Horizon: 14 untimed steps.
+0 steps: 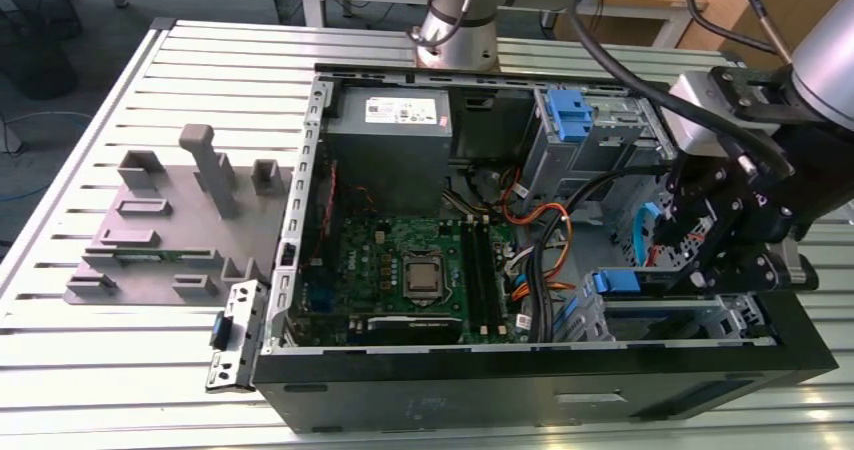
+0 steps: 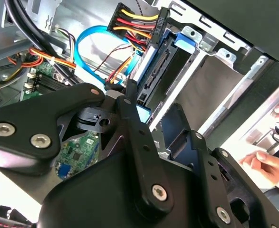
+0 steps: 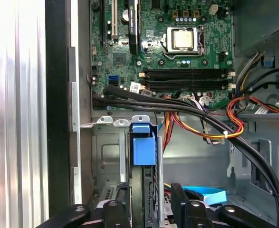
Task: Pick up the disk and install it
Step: 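Insert the first disk wire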
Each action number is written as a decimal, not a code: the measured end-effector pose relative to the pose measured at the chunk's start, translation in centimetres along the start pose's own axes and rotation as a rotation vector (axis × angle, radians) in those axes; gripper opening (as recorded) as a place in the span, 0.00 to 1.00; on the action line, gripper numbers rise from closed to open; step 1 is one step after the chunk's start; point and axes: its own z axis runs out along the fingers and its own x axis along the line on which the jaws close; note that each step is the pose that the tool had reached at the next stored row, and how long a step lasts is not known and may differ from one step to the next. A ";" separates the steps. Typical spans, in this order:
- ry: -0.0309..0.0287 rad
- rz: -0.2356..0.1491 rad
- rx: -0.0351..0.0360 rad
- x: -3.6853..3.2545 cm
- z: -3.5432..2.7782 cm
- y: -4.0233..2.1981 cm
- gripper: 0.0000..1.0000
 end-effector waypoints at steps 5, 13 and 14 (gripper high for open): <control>-0.0002 0.000 0.0000 -0.03 -1.02 0.02 0.48; -0.0003 0.000 0.0000 -0.03 -1.22 0.02 0.48; -0.0001 0.000 0.0000 -0.03 -1.25 0.02 0.48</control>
